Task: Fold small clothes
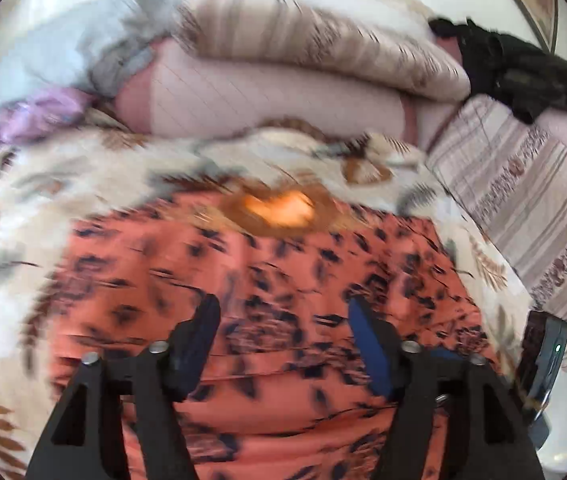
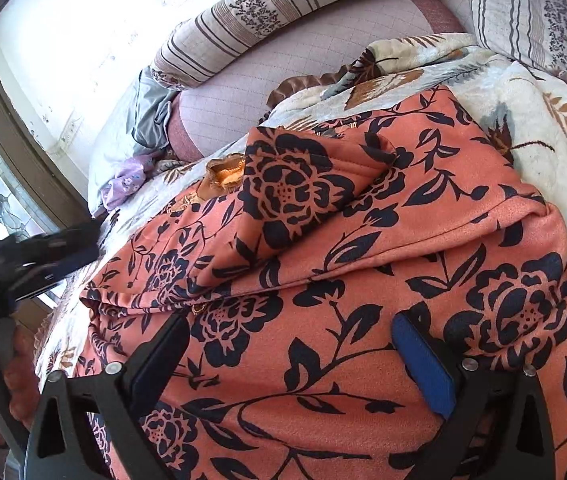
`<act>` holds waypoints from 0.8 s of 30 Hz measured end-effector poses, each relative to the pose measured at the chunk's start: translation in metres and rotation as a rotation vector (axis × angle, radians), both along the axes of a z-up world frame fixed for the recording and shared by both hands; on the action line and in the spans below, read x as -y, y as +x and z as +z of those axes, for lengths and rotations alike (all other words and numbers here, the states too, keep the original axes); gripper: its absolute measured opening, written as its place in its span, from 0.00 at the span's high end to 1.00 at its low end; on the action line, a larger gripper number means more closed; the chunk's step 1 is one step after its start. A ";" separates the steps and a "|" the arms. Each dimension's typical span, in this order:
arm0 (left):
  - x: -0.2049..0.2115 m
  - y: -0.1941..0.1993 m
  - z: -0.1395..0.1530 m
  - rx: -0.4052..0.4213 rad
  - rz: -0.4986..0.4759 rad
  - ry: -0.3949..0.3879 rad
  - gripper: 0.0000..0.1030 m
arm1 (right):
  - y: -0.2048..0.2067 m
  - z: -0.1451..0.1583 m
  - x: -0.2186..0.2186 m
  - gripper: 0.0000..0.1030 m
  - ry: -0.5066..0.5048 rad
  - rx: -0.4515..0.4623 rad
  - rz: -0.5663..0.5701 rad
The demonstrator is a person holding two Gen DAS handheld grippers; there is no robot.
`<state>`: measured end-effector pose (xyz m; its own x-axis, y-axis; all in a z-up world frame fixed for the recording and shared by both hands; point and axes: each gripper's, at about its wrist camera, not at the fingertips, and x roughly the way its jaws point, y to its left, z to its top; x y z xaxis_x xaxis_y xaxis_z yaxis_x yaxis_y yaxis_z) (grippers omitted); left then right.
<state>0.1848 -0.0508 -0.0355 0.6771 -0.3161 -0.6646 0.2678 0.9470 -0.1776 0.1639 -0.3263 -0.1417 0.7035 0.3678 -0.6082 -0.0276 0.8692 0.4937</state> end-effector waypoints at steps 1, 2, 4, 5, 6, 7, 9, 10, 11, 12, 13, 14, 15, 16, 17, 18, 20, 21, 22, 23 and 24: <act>-0.010 0.002 0.004 0.036 0.040 0.019 0.32 | 0.000 0.000 0.000 0.01 0.002 0.000 0.000; -0.030 -0.002 0.001 0.065 0.104 0.037 0.31 | -0.001 0.000 0.000 0.01 0.003 0.001 0.000; -0.058 0.004 -0.015 0.032 0.213 0.035 0.30 | 0.000 0.001 0.000 0.01 0.005 -0.005 0.001; -0.075 0.008 -0.028 -0.018 0.252 0.007 0.30 | 0.000 0.002 0.002 0.01 0.012 -0.016 -0.003; -0.090 0.011 -0.039 -0.066 0.279 -0.011 0.30 | 0.000 0.006 0.005 0.02 0.027 -0.043 -0.019; -0.104 0.011 -0.050 -0.103 0.299 -0.030 0.30 | -0.002 0.011 0.010 0.03 0.061 -0.070 -0.040; -0.120 0.009 -0.072 -0.131 0.306 -0.072 0.30 | -0.003 0.026 0.023 0.02 0.173 -0.100 -0.095; -0.127 0.011 -0.080 -0.162 0.313 -0.112 0.30 | 0.000 0.033 0.026 0.02 0.185 -0.109 -0.116; -0.130 0.012 -0.079 -0.160 0.321 -0.138 0.30 | 0.007 0.041 0.027 0.02 0.192 -0.129 -0.131; -0.132 0.011 -0.074 -0.147 0.326 -0.165 0.29 | 0.015 0.047 0.026 0.02 0.202 -0.148 -0.135; -0.133 0.011 -0.075 -0.151 0.325 -0.181 0.27 | 0.028 0.055 0.023 0.02 0.200 -0.174 -0.144; -0.132 0.012 -0.077 -0.160 0.324 -0.175 0.27 | 0.039 0.059 0.018 0.03 0.181 -0.206 -0.154; -0.132 0.012 -0.075 -0.155 0.325 -0.169 0.27 | 0.052 0.061 0.013 0.03 0.160 -0.244 -0.164; -0.129 0.012 -0.074 -0.150 0.323 -0.165 0.27 | 0.067 0.063 0.004 0.03 0.122 -0.292 -0.186; -0.129 0.012 -0.073 -0.149 0.323 -0.164 0.27 | 0.080 0.062 -0.002 0.03 0.079 -0.339 -0.203; -0.129 0.012 -0.072 -0.149 0.322 -0.170 0.27 | 0.093 0.058 -0.008 0.03 0.034 -0.382 -0.206; -0.130 0.011 -0.079 -0.151 0.322 -0.190 0.27 | 0.113 0.042 -0.018 0.33 -0.090 -0.490 -0.240; -0.131 0.010 -0.078 -0.150 0.323 -0.200 0.27 | 0.117 0.035 -0.017 0.92 -0.094 -0.541 -0.254; -0.133 0.009 -0.080 -0.150 0.322 -0.205 0.27 | 0.116 0.032 -0.016 0.92 -0.100 -0.565 -0.272; -0.134 0.008 -0.079 -0.150 0.323 -0.208 0.27 | 0.115 0.041 -0.016 0.93 -0.113 -0.523 -0.267; -0.134 0.008 -0.079 -0.150 0.324 -0.209 0.27 | 0.112 0.058 -0.019 0.93 -0.143 -0.456 -0.254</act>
<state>0.1926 0.0836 -0.1141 0.6643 -0.2410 -0.7075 -0.0821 0.9174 -0.3895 0.2760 -0.3073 -0.0834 0.4121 0.1122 -0.9042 0.3814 0.8800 0.2831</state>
